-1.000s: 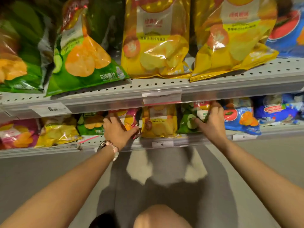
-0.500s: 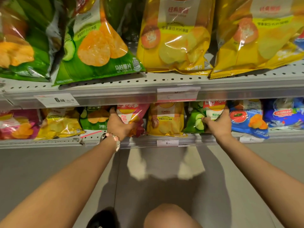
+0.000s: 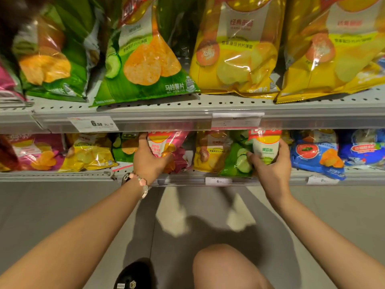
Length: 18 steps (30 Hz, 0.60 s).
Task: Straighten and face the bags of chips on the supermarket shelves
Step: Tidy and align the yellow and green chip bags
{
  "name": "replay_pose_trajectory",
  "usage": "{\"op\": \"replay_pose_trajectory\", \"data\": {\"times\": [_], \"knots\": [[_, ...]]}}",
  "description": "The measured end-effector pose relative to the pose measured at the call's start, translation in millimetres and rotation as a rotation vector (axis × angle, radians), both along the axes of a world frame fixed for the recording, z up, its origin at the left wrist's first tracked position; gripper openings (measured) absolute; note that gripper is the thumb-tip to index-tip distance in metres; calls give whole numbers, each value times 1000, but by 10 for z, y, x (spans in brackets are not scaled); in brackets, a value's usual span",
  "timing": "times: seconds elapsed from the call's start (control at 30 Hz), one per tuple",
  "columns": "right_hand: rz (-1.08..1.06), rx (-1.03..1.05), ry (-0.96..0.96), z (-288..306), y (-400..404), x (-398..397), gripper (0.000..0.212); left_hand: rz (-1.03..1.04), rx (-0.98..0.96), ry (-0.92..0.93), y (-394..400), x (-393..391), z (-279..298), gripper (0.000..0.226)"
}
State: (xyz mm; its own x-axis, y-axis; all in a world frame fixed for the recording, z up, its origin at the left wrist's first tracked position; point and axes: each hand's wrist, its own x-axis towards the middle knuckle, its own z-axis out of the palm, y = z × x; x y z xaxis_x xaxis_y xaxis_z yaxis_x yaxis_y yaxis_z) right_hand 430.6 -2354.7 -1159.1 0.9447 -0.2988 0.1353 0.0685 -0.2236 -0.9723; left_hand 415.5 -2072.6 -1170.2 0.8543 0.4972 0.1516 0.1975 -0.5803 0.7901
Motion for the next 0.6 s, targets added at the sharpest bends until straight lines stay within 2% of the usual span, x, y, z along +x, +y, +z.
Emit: {"op": "replay_pose_trajectory", "data": {"times": [0.1,0.3,0.4,0.6], "knots": [[56,-5,17,55,321,-116,52,30,7,50,234,-189,71,59],[184,7,83,118,1067,-128,48,111,12,111,785,-349,348,66],[201,-58,100,68,1419,-52,43,109,17,88,899,-389,407,69],[107,-276,142,-98,1914,179,60,163,-11,-25,1088,-495,365,60]]}}
